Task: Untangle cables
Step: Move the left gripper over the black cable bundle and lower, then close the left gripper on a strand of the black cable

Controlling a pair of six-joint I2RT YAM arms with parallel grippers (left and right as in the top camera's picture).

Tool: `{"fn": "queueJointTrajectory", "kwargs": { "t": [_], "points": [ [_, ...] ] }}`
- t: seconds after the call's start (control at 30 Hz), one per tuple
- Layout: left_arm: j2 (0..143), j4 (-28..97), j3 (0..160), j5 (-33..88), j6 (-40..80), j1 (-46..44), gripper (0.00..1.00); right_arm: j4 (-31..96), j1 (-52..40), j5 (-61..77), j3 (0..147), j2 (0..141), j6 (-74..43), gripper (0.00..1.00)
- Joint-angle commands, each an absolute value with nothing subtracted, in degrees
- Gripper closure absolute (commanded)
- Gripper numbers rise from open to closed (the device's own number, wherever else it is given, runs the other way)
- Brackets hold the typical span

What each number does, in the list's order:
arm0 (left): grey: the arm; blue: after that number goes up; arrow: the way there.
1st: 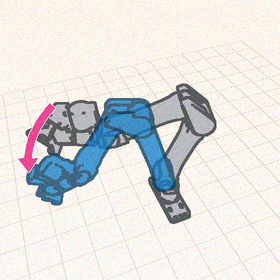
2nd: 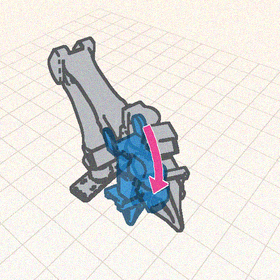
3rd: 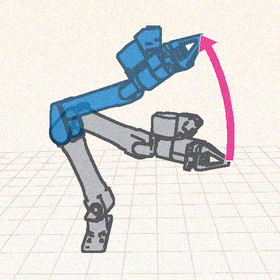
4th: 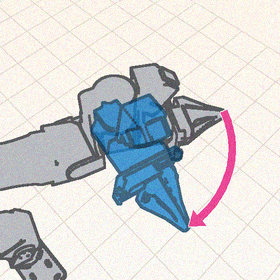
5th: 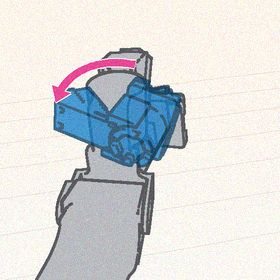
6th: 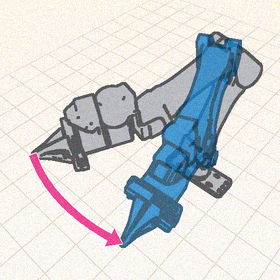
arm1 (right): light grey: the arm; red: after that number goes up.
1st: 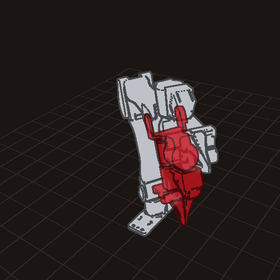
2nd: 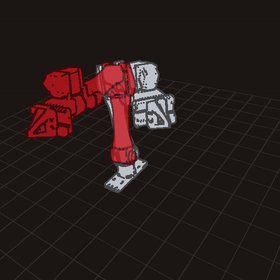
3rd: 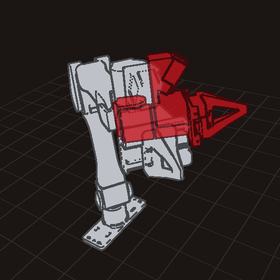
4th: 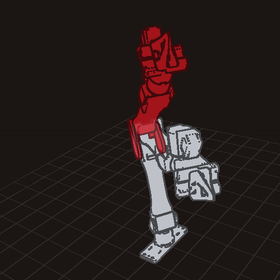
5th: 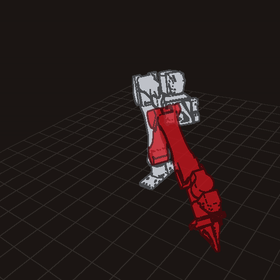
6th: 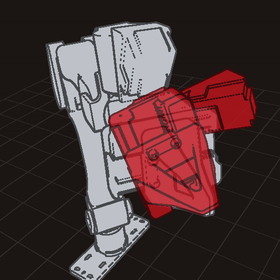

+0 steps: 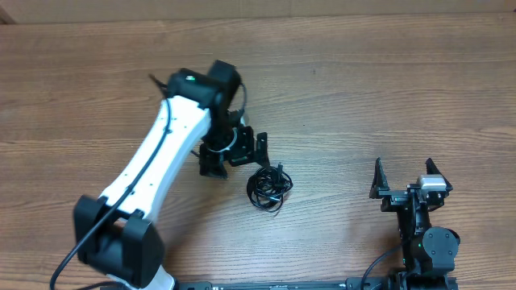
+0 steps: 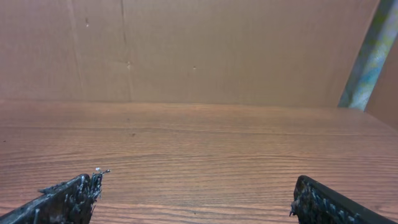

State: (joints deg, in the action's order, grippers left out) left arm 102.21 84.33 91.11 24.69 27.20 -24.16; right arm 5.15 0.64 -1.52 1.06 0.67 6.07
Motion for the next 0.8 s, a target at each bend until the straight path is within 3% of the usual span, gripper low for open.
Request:
{"fn": "queueJointTrajectory", "kwargs": {
  "t": [0.0,0.57,0.77],
  "points": [
    [105.23,83.44,90.85,22.02,37.8,-27.24,0.0,4.69,0.38,-1.87,0.49,0.16,6.28,0.0],
    [108.33,80.79,90.85,26.63,39.86,-30.35,0.0,4.71,0.38,-1.87,0.49,0.16,6.26,0.0],
    [105.03,82.28,90.85,21.28,44.05,-30.24,0.06,4.71,0.38,-1.87,0.49,0.16,6.28,0.0]
  ]
}}
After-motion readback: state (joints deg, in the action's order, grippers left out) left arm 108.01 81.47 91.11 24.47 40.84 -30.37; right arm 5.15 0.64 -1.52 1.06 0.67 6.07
